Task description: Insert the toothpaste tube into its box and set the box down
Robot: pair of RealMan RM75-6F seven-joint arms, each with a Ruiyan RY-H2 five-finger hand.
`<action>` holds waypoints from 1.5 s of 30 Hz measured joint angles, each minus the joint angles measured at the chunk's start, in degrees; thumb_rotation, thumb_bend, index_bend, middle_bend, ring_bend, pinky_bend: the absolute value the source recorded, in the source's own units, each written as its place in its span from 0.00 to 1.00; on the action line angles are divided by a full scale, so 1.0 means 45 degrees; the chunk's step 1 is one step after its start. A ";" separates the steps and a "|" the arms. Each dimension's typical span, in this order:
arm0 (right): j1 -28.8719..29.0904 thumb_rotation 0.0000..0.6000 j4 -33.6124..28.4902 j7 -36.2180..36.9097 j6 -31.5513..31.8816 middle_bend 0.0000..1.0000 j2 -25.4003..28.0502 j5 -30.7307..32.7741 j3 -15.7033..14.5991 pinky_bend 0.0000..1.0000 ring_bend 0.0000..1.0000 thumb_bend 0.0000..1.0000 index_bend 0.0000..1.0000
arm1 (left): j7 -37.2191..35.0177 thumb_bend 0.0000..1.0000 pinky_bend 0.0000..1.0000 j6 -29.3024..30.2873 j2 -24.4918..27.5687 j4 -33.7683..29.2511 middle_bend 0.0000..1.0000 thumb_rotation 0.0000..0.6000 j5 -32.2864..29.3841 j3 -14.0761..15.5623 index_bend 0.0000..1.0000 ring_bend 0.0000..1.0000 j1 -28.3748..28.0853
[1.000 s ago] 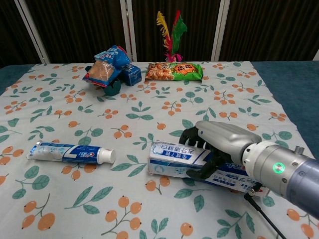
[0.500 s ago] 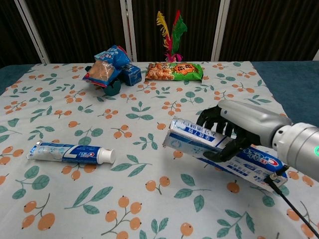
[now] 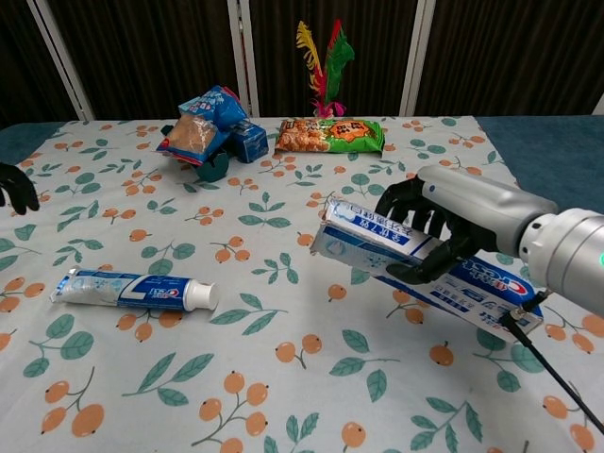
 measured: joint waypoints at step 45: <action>-0.0199 1.00 -0.0897 0.0351 0.0597 0.56 0.1423 -0.0493 0.0312 0.42 0.45 0.36 0.50 | 0.1907 0.47 0.66 0.0303 -0.3134 0.1598 0.72 1.00 0.0068 0.0759 0.70 0.65 -0.2147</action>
